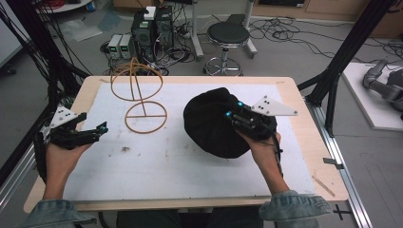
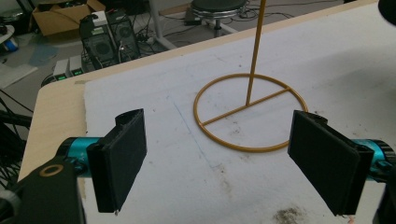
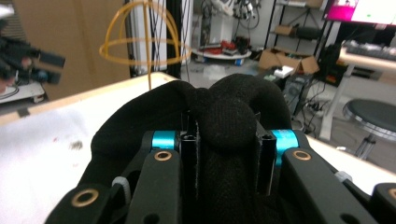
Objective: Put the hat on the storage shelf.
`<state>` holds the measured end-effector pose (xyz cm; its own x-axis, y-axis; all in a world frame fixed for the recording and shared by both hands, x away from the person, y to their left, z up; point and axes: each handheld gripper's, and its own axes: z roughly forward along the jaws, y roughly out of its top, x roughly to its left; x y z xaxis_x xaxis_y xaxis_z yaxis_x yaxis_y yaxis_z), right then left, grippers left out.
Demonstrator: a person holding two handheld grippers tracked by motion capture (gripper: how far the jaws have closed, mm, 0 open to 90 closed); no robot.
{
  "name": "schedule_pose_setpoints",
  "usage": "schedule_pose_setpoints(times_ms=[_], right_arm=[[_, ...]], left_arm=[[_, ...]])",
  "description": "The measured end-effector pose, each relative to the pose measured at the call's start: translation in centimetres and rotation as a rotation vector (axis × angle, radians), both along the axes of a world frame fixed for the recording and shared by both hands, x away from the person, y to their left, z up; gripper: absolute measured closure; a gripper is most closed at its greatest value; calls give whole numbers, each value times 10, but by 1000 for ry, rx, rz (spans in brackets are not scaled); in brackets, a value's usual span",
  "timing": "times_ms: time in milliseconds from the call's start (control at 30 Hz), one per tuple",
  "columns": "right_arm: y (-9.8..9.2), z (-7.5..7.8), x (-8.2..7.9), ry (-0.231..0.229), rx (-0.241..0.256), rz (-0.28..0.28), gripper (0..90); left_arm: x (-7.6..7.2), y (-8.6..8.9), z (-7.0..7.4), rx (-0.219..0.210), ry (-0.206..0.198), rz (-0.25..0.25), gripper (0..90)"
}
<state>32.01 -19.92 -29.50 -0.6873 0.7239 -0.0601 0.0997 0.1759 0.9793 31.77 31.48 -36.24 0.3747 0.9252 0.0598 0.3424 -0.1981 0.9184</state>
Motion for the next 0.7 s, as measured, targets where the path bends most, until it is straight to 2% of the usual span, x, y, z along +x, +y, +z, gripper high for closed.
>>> schedule_pose_setpoints(times_ms=[200,233,300,400,533,700], right_arm=[[1,19,7,-15,22,-4,724],[2,26,10,-29,26,-3,724],[2,29,11,-25,28,-5,723],[6,44,19,-46,31,5,723],[9,53,25,-45,38,8,723],[17,68,32,-72,47,16,723]], left_arm=[[0,1,0,0,-1,0,200],[0,1,0,-3,-1,0,199],[0,1,1,-1,-1,-1,199],[0,1,1,-2,-2,-4,199],[0,1,1,-4,-3,-3,199],[0,1,1,-1,-3,0,199]])
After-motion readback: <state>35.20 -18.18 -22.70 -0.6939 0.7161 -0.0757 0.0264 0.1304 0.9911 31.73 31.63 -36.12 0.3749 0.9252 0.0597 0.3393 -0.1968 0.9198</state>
